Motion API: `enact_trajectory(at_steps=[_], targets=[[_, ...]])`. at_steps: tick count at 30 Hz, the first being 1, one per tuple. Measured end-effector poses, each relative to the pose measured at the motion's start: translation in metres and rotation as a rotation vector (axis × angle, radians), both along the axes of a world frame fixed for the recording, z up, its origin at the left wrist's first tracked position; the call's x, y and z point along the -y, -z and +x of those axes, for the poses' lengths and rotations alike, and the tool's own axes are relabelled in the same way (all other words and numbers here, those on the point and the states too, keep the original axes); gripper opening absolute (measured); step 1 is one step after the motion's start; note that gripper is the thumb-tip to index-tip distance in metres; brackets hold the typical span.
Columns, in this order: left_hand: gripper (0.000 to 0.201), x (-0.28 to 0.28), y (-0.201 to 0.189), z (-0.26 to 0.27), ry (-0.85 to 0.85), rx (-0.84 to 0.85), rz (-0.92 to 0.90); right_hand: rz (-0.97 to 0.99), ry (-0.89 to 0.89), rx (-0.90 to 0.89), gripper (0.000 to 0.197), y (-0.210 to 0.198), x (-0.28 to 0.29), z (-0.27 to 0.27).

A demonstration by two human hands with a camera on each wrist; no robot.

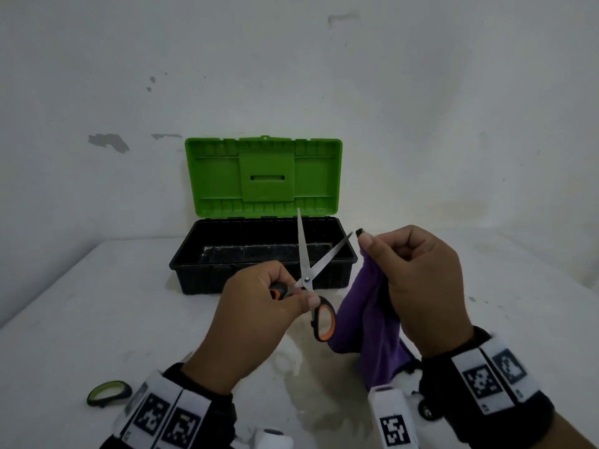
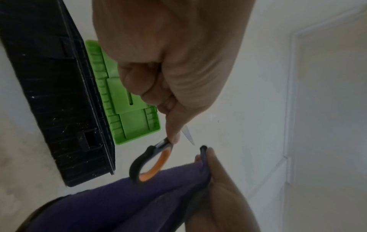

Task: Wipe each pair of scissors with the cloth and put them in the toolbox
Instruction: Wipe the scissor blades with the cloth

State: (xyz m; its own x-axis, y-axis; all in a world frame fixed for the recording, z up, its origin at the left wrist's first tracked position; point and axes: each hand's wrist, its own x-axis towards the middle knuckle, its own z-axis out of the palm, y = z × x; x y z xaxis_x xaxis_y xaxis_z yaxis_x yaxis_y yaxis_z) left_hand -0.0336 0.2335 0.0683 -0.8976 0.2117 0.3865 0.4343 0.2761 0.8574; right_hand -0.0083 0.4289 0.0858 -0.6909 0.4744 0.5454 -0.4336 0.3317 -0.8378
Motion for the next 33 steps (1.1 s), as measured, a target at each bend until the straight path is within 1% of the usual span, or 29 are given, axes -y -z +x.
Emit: enact_trajectory(at_steps=[4, 6, 10, 13, 17, 21, 26, 30, 33], targets=[[0.024, -0.008, 0.002, 0.005, -0.077, -0.106, -0.100, 0.170, -0.018, 0.027, 0.016, 0.008, 0.024, 0.006], [0.025, -0.011, 0.003, 0.007, -0.095, -0.147, -0.117, 0.161, -0.024, 0.045, 0.016, 0.014, 0.030, 0.003], [0.027, -0.011, 0.008, 0.009, -0.131, -0.248, -0.129, 0.085, -0.135, 0.075, 0.016, 0.018, 0.041, 0.006], [0.027, -0.009, 0.011, 0.009, -0.133, -0.294, -0.136, 0.072, -0.129, 0.067, 0.017, 0.017, 0.045, 0.008], [0.027, -0.008, 0.013, 0.008, -0.128, -0.276, -0.131, 0.136, 0.050, 0.023, 0.019, 0.017, 0.031, -0.002], [0.030, -0.007, 0.015, 0.010, -0.115, -0.292, -0.140, 0.158, 0.006, 0.036, 0.019, 0.017, 0.033, 0.002], [0.027, -0.007, 0.015, 0.009, -0.126, -0.268, -0.148, 0.150, 0.077, 0.021, 0.020, 0.014, 0.021, -0.005], [0.028, -0.003, 0.014, 0.009, -0.110, -0.274, -0.146, 0.178, 0.014, 0.025, 0.020, 0.014, 0.027, -0.001], [0.026, -0.004, 0.013, 0.009, -0.122, -0.274, -0.145, 0.142, 0.069, 0.003, 0.020, 0.014, 0.020, -0.005]])
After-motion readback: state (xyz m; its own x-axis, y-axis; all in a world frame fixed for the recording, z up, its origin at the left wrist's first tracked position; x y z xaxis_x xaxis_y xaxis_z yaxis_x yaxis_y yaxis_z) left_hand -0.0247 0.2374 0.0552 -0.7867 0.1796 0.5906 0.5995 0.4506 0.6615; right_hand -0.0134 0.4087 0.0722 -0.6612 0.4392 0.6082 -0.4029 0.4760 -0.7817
